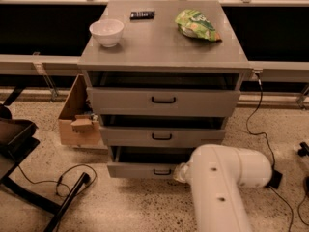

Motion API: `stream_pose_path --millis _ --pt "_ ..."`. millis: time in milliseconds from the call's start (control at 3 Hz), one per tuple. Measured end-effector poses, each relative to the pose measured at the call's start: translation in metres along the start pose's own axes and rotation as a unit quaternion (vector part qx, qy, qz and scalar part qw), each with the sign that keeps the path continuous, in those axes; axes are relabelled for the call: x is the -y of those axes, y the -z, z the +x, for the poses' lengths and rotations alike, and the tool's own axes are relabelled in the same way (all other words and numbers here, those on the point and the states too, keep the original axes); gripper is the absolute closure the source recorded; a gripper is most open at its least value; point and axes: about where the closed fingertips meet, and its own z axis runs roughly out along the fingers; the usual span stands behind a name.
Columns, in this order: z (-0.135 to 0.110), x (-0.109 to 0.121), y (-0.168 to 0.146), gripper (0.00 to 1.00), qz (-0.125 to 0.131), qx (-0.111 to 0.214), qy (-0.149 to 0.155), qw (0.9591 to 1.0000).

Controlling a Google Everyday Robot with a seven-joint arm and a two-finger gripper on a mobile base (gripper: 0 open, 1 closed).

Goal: Close bottom drawer

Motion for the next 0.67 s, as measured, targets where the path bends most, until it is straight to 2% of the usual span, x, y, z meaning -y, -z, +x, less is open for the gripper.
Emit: stream_pose_path --millis 333,667 --pt "0.0 -0.001 0.0 1.0 0.0 0.0 0.0 1.0" --pt "-0.005 0.011 0.001 0.96 0.009 0.0 0.006 0.9999"
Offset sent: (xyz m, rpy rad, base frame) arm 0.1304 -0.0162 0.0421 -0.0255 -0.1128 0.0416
